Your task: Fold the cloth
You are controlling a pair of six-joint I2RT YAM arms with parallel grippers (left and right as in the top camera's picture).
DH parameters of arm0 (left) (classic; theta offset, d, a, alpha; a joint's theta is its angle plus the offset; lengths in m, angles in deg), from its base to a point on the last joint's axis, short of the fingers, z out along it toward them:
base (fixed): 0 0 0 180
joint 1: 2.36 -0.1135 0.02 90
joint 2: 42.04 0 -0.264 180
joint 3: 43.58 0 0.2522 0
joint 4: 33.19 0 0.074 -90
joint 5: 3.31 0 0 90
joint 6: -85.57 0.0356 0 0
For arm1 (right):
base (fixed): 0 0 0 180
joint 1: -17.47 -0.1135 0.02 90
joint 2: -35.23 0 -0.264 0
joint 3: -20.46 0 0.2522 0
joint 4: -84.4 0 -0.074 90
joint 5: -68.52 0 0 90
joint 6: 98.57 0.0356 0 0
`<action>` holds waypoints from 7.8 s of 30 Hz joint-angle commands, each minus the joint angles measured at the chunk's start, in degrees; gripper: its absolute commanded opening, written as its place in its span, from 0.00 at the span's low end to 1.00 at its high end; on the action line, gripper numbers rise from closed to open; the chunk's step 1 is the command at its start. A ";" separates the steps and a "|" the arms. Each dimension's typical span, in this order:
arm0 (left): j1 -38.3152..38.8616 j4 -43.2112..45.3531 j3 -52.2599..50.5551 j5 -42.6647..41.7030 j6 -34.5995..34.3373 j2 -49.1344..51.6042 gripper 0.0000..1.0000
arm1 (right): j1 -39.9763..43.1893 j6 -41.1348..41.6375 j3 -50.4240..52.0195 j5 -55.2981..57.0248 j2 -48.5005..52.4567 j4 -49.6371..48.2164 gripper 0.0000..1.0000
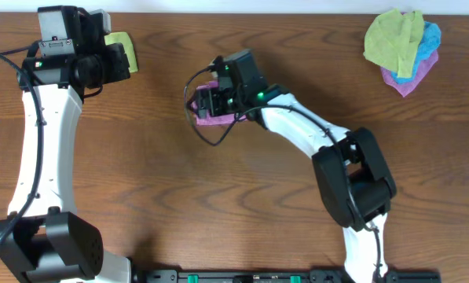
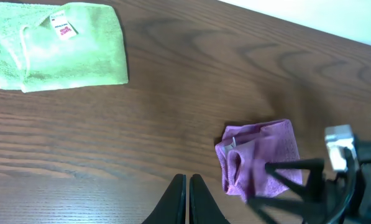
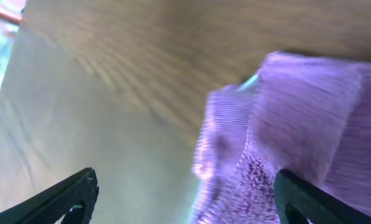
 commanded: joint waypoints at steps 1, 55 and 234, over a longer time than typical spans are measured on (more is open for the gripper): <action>-0.13 -0.02 0.17 1.18 -0.63 -0.13 0.06 | -1.29 0.79 -0.57 -1.64 0.50 0.17 0.96; -2.47 2.19 -7.28 1.46 0.48 0.37 0.06 | 6.36 -0.79 -1.09 -2.27 1.20 5.07 0.01; -11.15 -0.72 40.44 -4.48 13.79 41.68 0.06 | 25.51 -21.31 -4.66 16.13 -44.83 61.61 0.88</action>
